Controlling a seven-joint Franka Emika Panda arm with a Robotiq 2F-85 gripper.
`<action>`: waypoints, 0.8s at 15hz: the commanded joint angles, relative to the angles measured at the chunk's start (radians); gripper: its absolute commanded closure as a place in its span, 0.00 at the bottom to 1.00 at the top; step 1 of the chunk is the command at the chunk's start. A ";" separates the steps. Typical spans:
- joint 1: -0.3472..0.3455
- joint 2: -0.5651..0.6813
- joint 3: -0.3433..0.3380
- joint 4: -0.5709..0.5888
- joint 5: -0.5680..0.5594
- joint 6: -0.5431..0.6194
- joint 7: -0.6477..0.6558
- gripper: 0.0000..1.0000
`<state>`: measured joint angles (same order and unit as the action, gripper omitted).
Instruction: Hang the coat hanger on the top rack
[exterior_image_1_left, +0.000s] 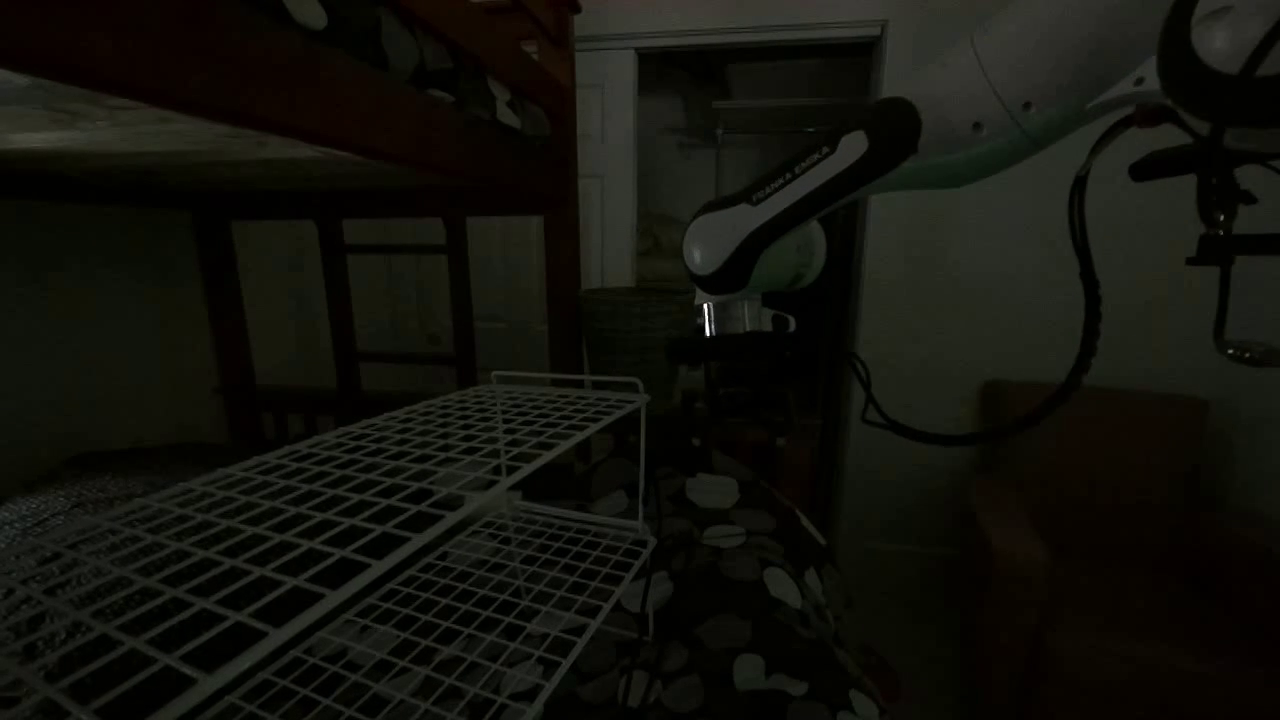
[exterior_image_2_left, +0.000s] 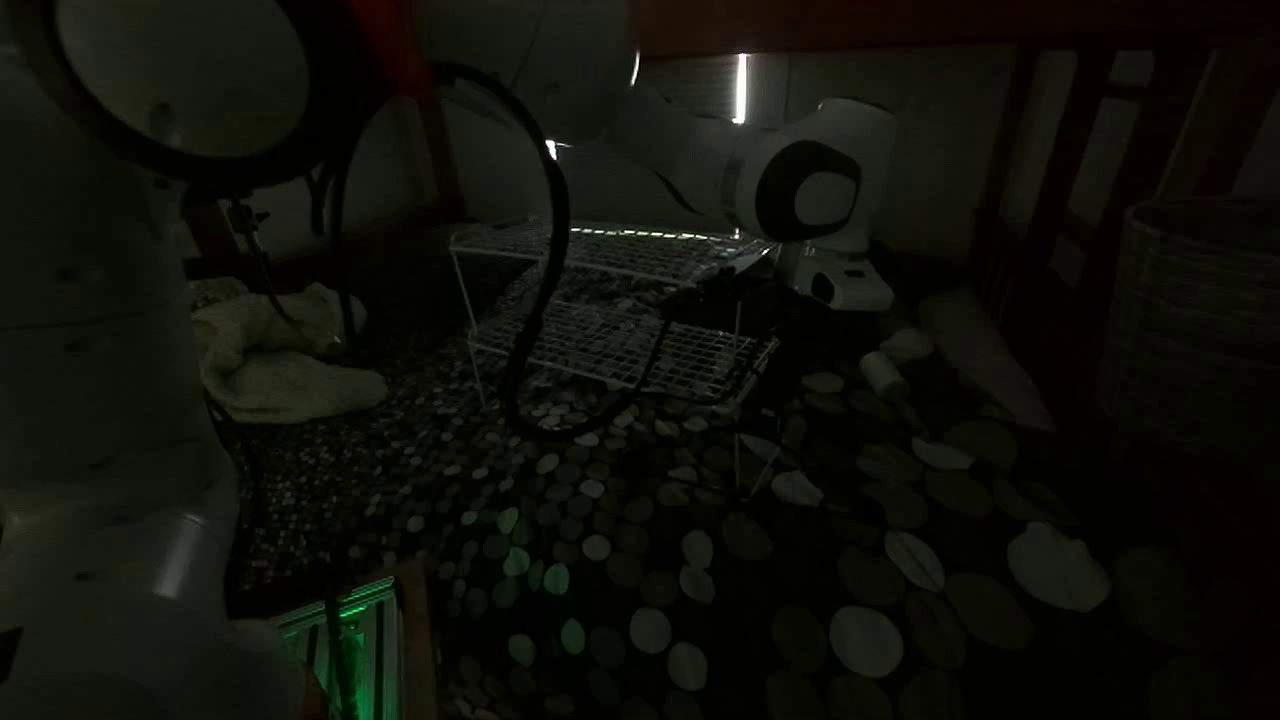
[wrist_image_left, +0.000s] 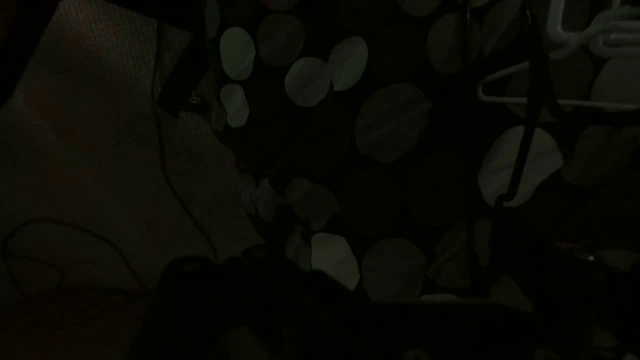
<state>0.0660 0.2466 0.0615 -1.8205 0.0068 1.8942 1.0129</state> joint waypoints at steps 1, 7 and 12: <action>0.044 0.118 -0.033 0.114 -0.053 -0.100 0.093 0.00; 0.042 0.256 -0.037 0.236 -0.005 -0.169 0.024 0.00; 0.026 0.331 -0.031 0.311 0.068 -0.160 -0.056 0.00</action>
<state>0.1002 0.5222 0.0359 -1.5794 0.0155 1.7646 1.0168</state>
